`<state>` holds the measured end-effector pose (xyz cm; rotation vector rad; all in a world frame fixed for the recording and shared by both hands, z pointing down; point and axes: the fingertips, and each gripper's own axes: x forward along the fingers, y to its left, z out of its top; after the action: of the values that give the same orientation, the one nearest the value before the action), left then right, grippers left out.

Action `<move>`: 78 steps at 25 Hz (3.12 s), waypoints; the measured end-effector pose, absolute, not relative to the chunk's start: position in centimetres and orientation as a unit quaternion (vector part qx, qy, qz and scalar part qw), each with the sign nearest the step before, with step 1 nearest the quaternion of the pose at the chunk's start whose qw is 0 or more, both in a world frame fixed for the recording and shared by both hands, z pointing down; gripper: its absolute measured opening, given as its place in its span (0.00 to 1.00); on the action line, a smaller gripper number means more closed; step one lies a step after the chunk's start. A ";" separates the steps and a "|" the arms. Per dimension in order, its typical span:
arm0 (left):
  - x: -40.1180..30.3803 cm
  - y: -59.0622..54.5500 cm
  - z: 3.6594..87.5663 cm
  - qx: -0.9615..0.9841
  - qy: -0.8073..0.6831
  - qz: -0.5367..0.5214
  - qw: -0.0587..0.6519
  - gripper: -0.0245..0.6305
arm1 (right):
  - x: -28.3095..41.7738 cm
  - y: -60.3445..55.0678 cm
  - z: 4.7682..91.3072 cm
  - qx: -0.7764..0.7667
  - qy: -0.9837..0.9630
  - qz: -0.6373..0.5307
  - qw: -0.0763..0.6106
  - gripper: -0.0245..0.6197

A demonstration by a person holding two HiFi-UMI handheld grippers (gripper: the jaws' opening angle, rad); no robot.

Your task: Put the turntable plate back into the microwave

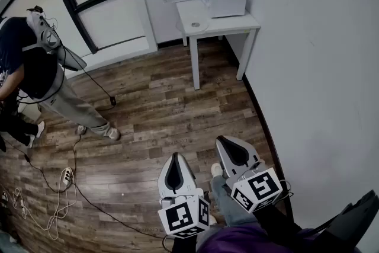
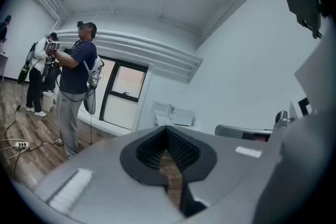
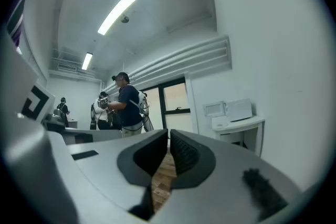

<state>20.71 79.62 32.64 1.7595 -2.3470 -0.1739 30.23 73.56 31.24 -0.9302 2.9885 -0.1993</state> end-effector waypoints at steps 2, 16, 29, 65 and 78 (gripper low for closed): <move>19.8 75.7 33.0 0.601 -0.791 -0.046 0.103 0.05 | 28.8 69.7 31.5 -0.290 0.954 -0.075 -0.002 0.05; 16.2 49.8 29.8 0.623 -0.773 -0.055 0.103 0.05 | 24.9 44.2 29.7 -0.286 0.953 -0.097 -0.002 0.05; 5.5 33.1 34.1 0.653 -0.747 -0.024 0.124 0.05 | 14.5 28.5 34.5 -0.297 0.948 -0.112 -0.026 0.05; -10.7 -5.8 54.3 0.642 -0.570 -0.082 0.507 0.37 | 11.9 -4.0 56.1 -0.357 0.793 -0.468 -0.159 0.29; -8.8 -7.5 62.3 0.612 -0.464 -0.049 0.639 0.41 | 8.1 -2.4 60.3 -0.359 0.666 -0.654 0.005 0.29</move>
<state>-8.76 -7.48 62.30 1.3969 -1.0578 -0.1116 8.07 -2.42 60.34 -1.1236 2.0855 -2.0481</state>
